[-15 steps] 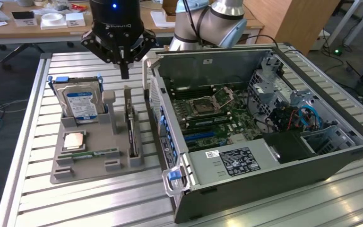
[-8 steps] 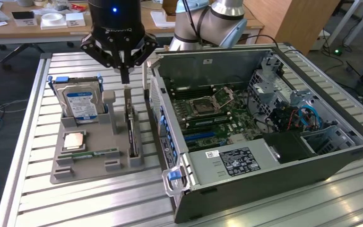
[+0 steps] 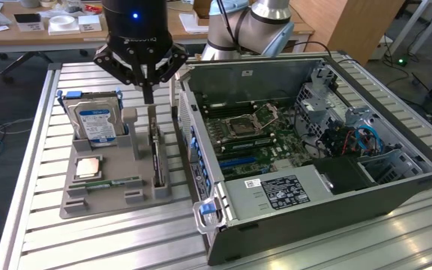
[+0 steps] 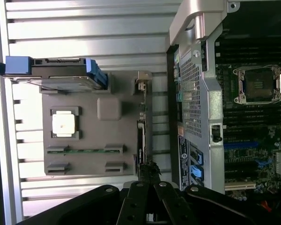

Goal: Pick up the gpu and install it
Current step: 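Reach for the gpu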

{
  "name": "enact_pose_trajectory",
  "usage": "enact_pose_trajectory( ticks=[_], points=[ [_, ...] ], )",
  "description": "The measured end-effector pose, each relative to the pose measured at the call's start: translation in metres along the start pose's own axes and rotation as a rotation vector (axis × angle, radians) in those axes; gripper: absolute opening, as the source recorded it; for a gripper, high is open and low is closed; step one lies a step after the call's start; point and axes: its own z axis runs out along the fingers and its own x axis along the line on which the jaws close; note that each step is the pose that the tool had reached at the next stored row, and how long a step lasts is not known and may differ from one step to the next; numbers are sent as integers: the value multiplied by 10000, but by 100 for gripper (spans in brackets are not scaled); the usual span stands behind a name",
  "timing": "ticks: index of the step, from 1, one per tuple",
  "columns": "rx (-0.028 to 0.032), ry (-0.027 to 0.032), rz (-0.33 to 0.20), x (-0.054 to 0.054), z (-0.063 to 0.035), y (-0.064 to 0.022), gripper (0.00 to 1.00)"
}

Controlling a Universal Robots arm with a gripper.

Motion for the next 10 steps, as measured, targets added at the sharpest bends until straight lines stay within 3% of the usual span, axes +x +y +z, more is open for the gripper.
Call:
enact_pose_trajectory(
  ticks=[10],
  points=[
    [13,-1,-3,103,1,-54,11]
  ],
)
